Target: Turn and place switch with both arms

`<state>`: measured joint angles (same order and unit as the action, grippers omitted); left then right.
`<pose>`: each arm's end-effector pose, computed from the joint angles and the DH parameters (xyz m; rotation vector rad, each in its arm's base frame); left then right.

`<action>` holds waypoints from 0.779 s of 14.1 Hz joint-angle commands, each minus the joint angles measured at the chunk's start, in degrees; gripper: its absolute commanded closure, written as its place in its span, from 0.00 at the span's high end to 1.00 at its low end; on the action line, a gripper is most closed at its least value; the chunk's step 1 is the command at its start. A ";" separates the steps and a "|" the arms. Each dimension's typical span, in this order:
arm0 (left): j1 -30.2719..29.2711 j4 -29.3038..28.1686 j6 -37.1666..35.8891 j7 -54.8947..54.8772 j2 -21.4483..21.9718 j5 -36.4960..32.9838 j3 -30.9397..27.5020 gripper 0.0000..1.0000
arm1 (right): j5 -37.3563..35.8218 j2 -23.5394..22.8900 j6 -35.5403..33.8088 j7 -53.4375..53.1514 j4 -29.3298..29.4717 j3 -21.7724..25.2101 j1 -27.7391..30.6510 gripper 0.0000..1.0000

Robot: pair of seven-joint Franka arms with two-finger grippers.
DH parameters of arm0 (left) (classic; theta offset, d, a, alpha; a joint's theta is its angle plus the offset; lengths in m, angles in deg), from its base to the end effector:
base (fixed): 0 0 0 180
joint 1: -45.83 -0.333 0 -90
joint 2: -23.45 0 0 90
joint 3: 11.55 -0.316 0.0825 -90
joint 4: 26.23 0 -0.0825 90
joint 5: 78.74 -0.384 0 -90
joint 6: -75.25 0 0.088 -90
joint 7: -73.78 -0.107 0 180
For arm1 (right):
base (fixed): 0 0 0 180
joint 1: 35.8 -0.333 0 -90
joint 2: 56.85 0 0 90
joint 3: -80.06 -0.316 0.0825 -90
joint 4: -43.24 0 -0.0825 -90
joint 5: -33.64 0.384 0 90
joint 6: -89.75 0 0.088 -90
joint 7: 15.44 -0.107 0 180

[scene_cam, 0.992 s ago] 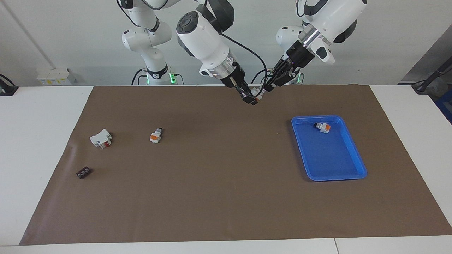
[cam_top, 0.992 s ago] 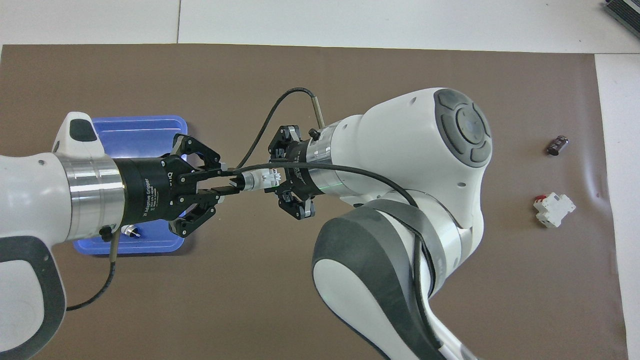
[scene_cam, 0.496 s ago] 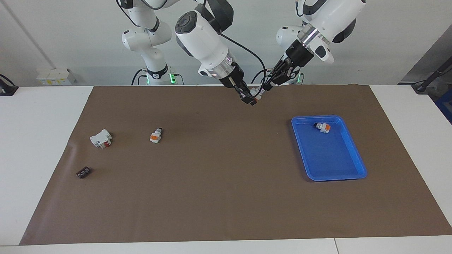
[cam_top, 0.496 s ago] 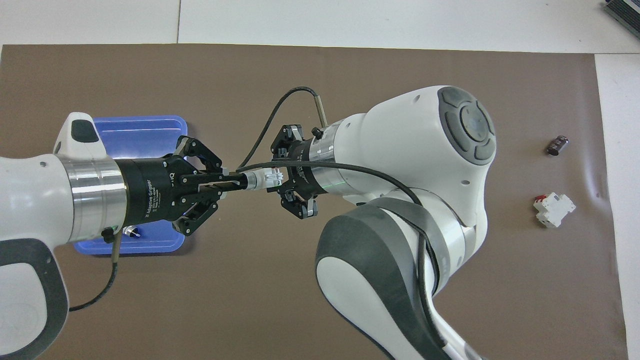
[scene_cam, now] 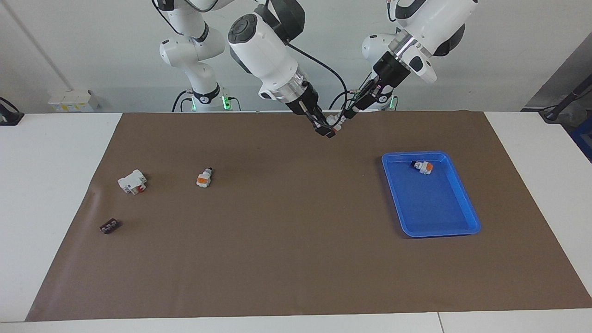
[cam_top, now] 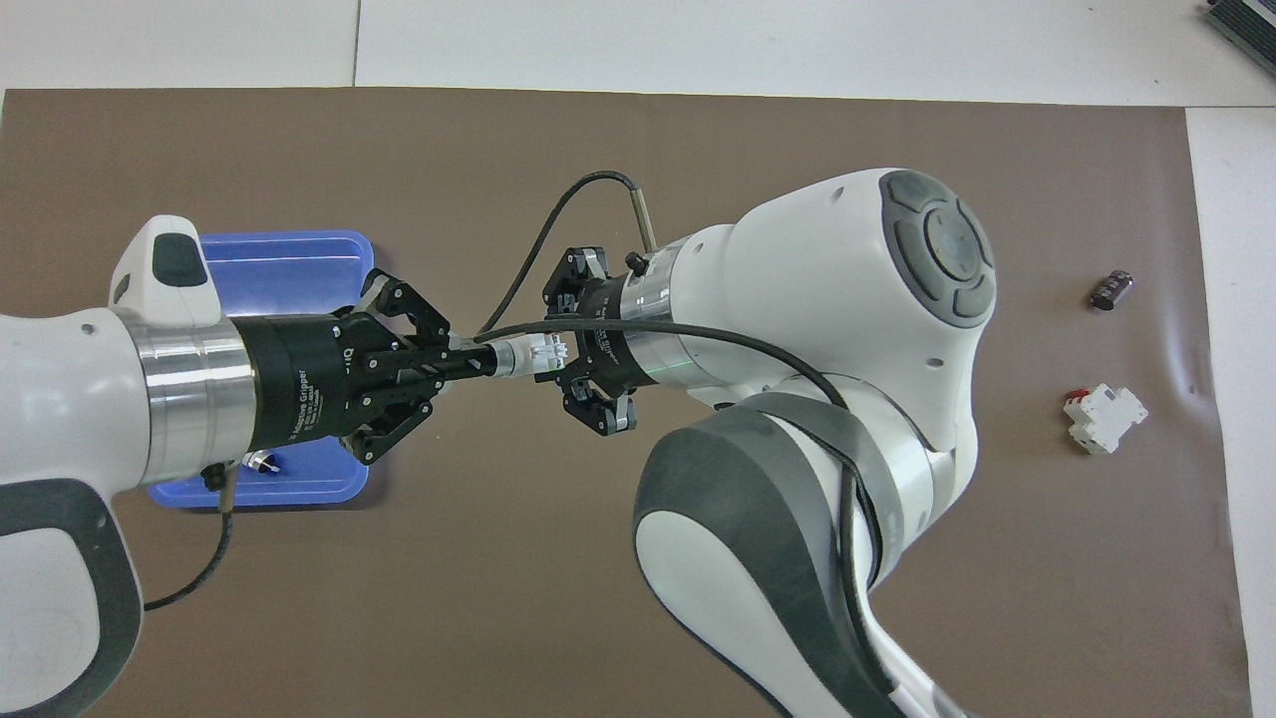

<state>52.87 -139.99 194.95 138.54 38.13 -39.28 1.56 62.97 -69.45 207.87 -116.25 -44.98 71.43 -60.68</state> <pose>0.4692 -0.2191 0.6168 2.1526 1.1989 -0.1858 0.5404 0.3770 0.5653 -2.0428 1.6508 0.4880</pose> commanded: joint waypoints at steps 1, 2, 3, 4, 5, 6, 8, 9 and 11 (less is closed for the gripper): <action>1.75 -1.46 1.15 -10.83 1.31 0.70 -0.28 0.00 | 1.17 -0.15 -0.16 1.50 0.51 -0.51 0.44 0.00; 1.75 -1.46 1.15 -15.40 1.31 0.70 -0.28 0.00 | 1.17 -0.15 -0.25 1.50 0.51 -0.51 0.44 0.00; 1.83 -1.38 1.15 -19.97 1.31 0.70 -0.28 0.00 | 1.17 -0.15 -0.17 1.50 0.51 -0.51 0.44 0.00; 1.83 -1.46 0.98 -24.80 1.31 0.79 -0.28 0.00 | 1.17 -0.15 -0.25 1.50 0.51 -0.51 0.44 0.00; 1.83 -1.46 0.80 -29.73 1.40 0.79 -0.28 0.00 | 1.17 -0.15 -0.25 1.50 0.51 -0.51 0.44 0.00; 1.83 -1.46 0.71 -33.78 1.40 0.79 -0.28 0.00 | 1.26 -0.15 -0.17 1.50 0.51 -0.51 0.44 0.00; 1.83 -1.64 0.19 -42.13 1.49 0.79 -0.28 0.00 | 1.17 -0.15 -0.16 1.50 0.59 -0.51 0.44 0.00; 1.83 -1.64 -0.60 -46.08 1.49 0.79 -0.28 0.00 | 1.17 -0.15 -0.16 1.50 0.51 -0.51 0.44 0.00; 1.92 -1.64 -2.18 -52.24 1.67 0.79 -0.28 0.00 | 1.17 -0.15 -0.16 1.50 0.51 -0.51 0.44 0.00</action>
<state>53.06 -139.97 195.38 92.51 38.18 -39.18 1.61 62.97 -69.45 207.58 -116.25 -45.12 71.35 -60.71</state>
